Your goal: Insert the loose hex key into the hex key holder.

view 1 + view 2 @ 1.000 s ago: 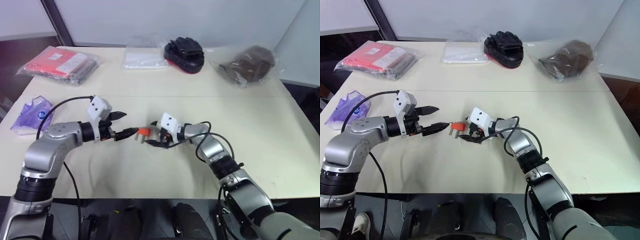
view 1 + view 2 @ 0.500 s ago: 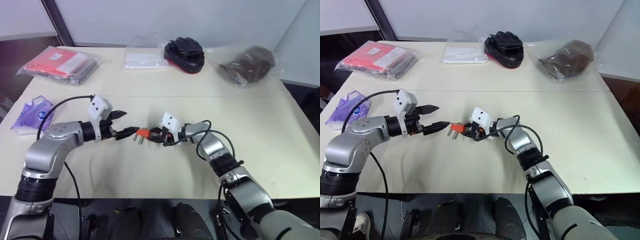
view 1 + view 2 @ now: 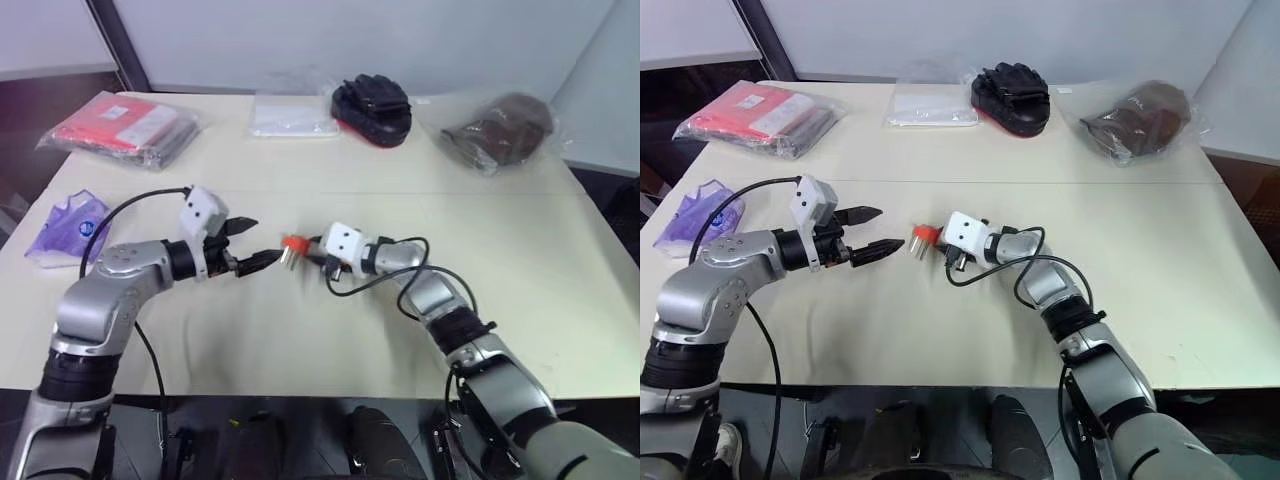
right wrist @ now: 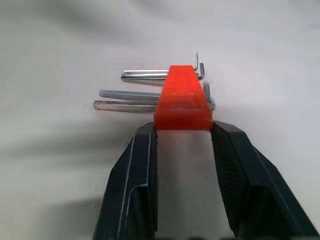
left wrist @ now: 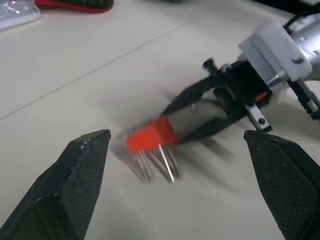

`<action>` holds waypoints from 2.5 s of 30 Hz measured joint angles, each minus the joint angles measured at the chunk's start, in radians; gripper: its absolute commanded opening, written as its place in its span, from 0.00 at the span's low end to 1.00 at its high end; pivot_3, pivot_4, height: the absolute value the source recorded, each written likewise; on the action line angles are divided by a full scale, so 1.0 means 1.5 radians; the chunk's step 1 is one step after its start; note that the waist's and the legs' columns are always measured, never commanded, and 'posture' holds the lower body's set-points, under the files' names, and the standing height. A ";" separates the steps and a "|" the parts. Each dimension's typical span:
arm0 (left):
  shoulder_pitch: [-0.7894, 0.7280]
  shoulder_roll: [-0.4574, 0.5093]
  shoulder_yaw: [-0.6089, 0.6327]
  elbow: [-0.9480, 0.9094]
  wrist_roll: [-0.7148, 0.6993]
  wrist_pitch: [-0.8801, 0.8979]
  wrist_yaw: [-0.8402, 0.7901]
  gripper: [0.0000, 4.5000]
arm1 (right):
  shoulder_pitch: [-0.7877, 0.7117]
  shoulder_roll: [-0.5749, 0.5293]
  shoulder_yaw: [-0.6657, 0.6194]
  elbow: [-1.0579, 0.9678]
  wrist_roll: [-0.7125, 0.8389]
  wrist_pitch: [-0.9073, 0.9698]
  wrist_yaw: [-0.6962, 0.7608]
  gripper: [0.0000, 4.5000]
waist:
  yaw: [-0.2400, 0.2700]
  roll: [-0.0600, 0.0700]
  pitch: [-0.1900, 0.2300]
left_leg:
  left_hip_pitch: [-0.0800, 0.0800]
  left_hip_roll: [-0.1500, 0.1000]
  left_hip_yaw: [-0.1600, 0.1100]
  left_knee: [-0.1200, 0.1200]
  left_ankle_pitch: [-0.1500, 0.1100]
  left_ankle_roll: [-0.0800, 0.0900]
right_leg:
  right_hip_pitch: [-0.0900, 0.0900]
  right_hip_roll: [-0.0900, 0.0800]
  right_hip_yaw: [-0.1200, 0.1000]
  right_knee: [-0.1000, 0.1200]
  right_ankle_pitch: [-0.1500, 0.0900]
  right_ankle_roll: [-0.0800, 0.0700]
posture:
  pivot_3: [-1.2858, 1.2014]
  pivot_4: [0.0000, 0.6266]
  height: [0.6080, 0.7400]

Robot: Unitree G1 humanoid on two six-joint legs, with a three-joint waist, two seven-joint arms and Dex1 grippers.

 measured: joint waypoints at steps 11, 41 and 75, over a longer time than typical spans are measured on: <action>-0.184 -0.049 -0.028 0.211 0.001 -0.063 -0.134 1.00 | 0.109 -0.160 -0.036 -0.313 -0.059 -0.091 -0.032 0.22 | -0.001 0.000 0.000 | -0.001 0.000 0.001 0.000 0.000 0.000 | -0.001 0.001 0.000 0.000 0.000 0.000 | 0.52 0.24 1.00; -0.267 -0.091 -0.049 0.236 -0.057 0.023 -0.281 1.00 | 0.054 -0.260 -0.069 -0.382 -0.167 -0.333 -0.095 0.22 | -0.001 0.000 0.000 | -0.001 0.000 0.001 0.000 0.000 0.000 | -0.001 0.002 0.001 0.000 0.000 0.000 | 0.52 0.24 1.00; -0.253 -0.083 -0.063 0.203 -0.061 0.030 -0.295 0.00 | 0.055 -0.258 -0.070 -0.372 -0.124 -0.309 -0.064 0.33 | -0.001 0.000 0.000 | -0.001 0.000 0.001 0.001 0.000 0.000 | -0.001 0.002 0.001 0.000 0.000 0.000 | 0.52 0.24 1.00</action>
